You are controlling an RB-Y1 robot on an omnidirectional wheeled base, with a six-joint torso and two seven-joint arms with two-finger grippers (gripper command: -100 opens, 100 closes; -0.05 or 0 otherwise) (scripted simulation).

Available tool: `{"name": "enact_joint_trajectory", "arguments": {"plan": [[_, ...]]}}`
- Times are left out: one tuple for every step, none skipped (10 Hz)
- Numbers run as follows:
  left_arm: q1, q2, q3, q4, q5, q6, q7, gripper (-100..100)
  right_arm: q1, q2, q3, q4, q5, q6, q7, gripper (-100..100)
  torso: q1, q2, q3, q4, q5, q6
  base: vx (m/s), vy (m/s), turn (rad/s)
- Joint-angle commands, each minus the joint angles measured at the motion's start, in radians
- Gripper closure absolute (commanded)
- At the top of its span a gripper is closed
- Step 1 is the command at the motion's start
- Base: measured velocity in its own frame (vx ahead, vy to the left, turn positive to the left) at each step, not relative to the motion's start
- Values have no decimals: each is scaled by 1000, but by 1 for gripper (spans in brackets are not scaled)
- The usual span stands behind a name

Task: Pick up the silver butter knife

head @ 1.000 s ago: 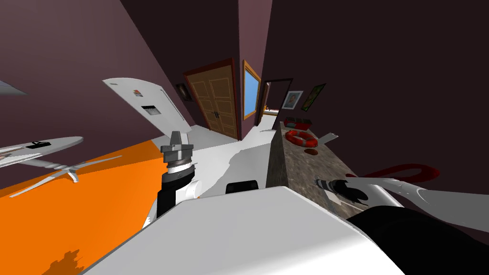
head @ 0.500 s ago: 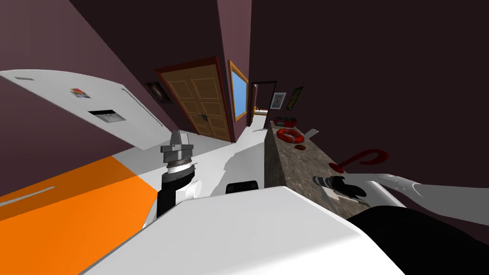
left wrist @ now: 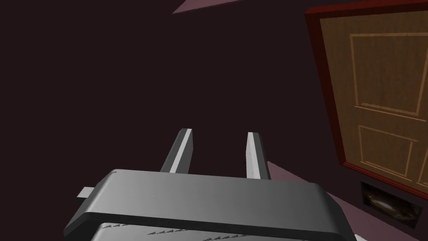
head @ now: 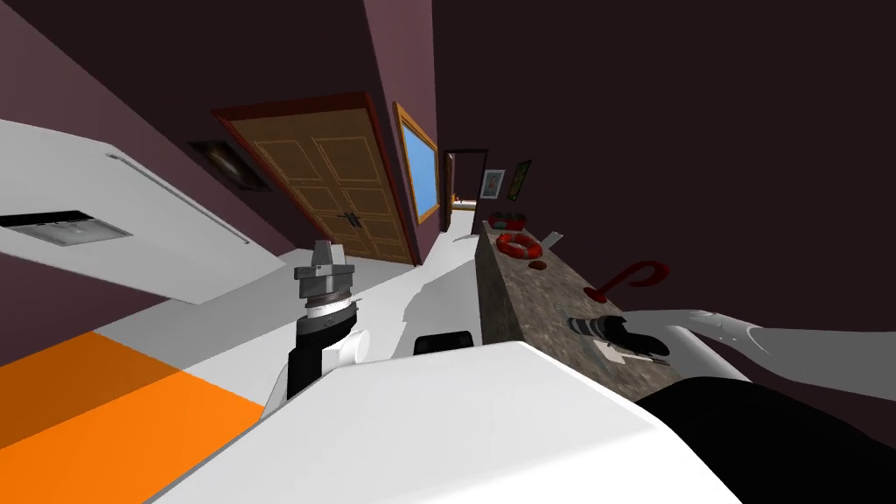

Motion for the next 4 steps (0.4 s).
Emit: {"name": "enact_joint_trajectory", "arguments": {"plan": [[0, 0, 0, 0, 0, 0, 0, 0, -4, -13, -7, -6, 26, -17, 17, 100, 0, 0, 0, 0, 0, 0, 167, 46, -401], [0, 0, 0, 0, 0, 0, 0, 0, -7, -21, -12, -10, 41, -27, 28, 100, 1, -2, -1, 0, 0, -1, 168, 62, -386], [0, 0, 0, 0, 0, 0, 0, 0, -4, -16, -11, 0, 24, -26, 22, 100, 1, -2, -1, -1, 0, -1, 70, 36, -83], [0, 0, 0, 0, 0, 0, 0, 0, -3, -16, -11, 0, 23, -29, 30, 0, -1, 1, 0, 0, 0, -3, 11, 8, 15]]}}
